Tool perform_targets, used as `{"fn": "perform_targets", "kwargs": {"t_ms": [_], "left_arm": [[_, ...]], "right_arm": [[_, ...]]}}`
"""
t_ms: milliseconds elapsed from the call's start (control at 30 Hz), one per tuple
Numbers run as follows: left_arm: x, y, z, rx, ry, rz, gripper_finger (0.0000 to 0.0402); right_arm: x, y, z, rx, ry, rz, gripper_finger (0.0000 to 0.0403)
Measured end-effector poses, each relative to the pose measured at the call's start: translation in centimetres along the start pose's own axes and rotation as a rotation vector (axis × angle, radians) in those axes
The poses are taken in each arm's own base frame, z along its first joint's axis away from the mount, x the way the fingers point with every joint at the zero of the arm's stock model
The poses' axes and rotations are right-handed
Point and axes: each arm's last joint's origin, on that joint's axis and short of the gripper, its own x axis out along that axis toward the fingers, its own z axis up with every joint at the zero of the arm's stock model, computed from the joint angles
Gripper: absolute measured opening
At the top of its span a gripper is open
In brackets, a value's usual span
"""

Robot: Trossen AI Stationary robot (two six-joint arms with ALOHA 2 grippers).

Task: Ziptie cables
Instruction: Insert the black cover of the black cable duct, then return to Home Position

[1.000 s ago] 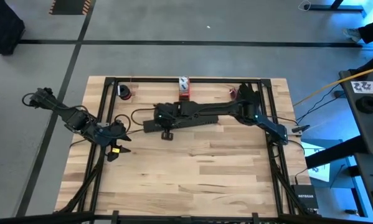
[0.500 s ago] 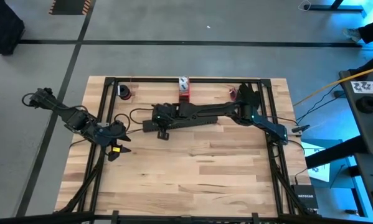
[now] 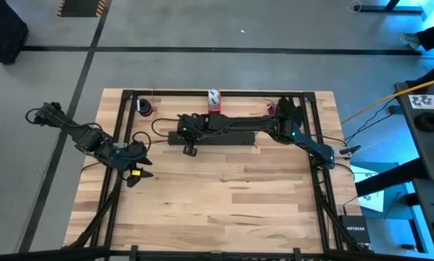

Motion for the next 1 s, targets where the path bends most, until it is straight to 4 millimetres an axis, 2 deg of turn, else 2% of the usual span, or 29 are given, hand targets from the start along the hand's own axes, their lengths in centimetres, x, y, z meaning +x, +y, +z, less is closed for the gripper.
{"fn": "perform_targets", "kwargs": {"t_ms": [100,200,367,467,533,633,800,900,1000], "left_arm": [[-0.1,-0.2,0.2,-0.001,-0.025,-0.017,0.0243],[-1.0,-0.7,1.2,0.036,-0.121,-0.045,0.0215],[-4.5,-0.5,2.8,0.130,-0.310,-0.034,0.0103],[-6.4,0.5,2.7,0.172,-0.397,-0.052,0.0029],[-7.6,1.5,2.3,0.181,-0.445,-0.075,0.0009],[-9.5,3.0,1.7,0.189,-0.534,-0.107,0.0012],[-11.9,5.5,0.3,0.193,-0.670,-0.150,0.0009],[-11.9,6.5,-0.6,0.184,-0.704,-0.167,0.0003],[-11.0,7.0,-1.4,0.177,-0.699,-0.167,0.0002]], "right_arm": [[-2.6,0.0,1.5,-0.003,-0.011,0.011,0.0005],[-7.3,-0.3,3.4,-0.002,-0.043,0.036,0.0005],[-14.5,-0.5,5.2,-0.004,-0.197,0.146,0.0005],[-17.7,-0.5,5.1,-0.015,-0.249,0.224,0.0005],[-19.5,-0.4,4.8,-0.021,-0.265,0.256,0.0005],[-21.7,0.0,3.8,-0.024,-0.275,0.298,0.0005],[-23.9,1.0,0.6,0.039,-0.296,0.329,0.0005],[-24.9,1.5,-2.3,0.096,-0.383,0.354,0.0005],[-25.5,2.1,-6.2,0.146,-0.501,0.346,0.0005]]}}
